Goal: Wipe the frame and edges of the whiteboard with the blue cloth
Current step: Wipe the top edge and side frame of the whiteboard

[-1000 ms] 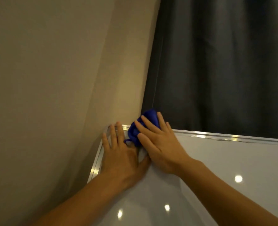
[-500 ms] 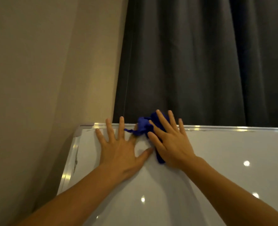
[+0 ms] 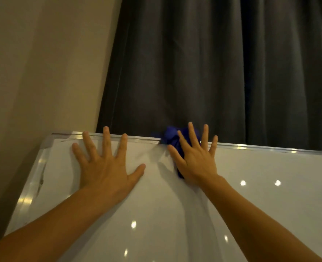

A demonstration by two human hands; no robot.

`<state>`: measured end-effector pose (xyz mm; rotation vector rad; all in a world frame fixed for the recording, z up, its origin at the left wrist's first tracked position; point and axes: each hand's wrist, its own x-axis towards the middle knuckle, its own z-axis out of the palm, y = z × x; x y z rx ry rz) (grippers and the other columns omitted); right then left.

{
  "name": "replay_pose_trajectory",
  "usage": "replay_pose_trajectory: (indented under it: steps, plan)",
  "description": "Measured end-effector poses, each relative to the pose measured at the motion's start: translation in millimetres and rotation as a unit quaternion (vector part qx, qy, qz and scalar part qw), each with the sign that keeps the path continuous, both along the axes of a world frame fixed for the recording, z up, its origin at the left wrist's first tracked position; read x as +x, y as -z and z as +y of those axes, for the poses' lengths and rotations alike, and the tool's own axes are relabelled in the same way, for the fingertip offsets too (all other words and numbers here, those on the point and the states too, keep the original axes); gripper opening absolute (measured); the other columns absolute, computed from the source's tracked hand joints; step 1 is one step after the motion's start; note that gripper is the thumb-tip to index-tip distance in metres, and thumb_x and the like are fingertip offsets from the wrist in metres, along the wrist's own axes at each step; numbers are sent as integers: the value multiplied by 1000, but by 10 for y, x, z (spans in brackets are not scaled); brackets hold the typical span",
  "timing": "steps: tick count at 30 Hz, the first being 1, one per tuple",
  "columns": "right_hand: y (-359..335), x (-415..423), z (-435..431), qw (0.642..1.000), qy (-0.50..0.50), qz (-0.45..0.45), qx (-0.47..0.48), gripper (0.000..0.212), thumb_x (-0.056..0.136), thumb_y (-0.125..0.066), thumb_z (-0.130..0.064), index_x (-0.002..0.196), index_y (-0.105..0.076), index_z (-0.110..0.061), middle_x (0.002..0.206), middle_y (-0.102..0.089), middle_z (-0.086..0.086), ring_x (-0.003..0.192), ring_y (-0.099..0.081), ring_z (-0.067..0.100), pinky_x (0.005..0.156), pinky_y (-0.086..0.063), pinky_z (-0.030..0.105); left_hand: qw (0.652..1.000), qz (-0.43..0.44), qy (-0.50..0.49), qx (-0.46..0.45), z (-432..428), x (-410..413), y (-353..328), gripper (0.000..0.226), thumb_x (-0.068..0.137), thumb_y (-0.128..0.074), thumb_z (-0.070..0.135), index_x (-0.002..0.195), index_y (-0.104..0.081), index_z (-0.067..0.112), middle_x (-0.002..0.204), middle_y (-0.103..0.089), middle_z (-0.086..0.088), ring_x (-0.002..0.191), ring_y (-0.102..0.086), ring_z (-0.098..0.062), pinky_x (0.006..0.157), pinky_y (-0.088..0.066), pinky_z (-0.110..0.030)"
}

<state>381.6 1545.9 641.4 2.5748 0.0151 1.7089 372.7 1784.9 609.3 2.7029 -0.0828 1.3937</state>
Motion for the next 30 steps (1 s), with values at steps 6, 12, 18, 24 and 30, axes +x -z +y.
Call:
replay_pose_trajectory:
  steps: [6, 12, 18, 24, 30]
  plan:
    - [141, 86, 57, 989, -111, -29, -96, 68, 89, -12, -77, 150, -13, -46, 163, -6, -9, 146, 21, 28, 113, 8, 64, 1000, 14, 7, -7, -623, -53, -6, 106, 57, 18, 84, 146, 27, 27, 156, 34, -12, 139, 26, -51, 109, 5, -74]
    - [-139, 64, -1322, 995, 59, -21, 82, 97, 79, 8, -81, 152, -25, -26, 163, -10, 1, 147, 15, 35, 112, 9, 65, 1000, 1, -7, 11, -1101, 6, 83, 105, 52, 27, 86, 137, 38, 26, 156, 32, -11, 142, 21, -50, 111, 1, -72]
    - [-155, 169, -1419, 995, -97, -20, 0, 64, 86, -5, -80, 145, 6, -57, 160, -24, 5, 143, -20, 43, 112, -3, 65, 1000, -4, 10, 2, -1997, 31, 61, 99, 52, 24, 88, 129, 45, 30, 156, 34, -10, 141, 25, -48, 110, 5, -71]
    - [-187, 278, -1833, 993, -92, -31, -66, 69, 83, 3, -81, 145, -11, -55, 159, -25, -2, 145, -15, 39, 115, 0, 62, 999, -23, -22, -20, -2453, 161, 96, 99, 54, 21, 91, 128, 48, 31, 157, 31, -9, 142, 23, -46, 110, 7, -71]
    - [-107, 219, -2097, 994, -93, -16, 46, 75, 79, 11, -78, 145, -16, -55, 160, -23, -5, 145, -16, 34, 113, 0, 63, 999, -22, -27, -7, -2601, 144, 75, 96, 51, 21, 92, 120, 54, 35, 156, 33, -9, 143, 23, -45, 111, 6, -71]
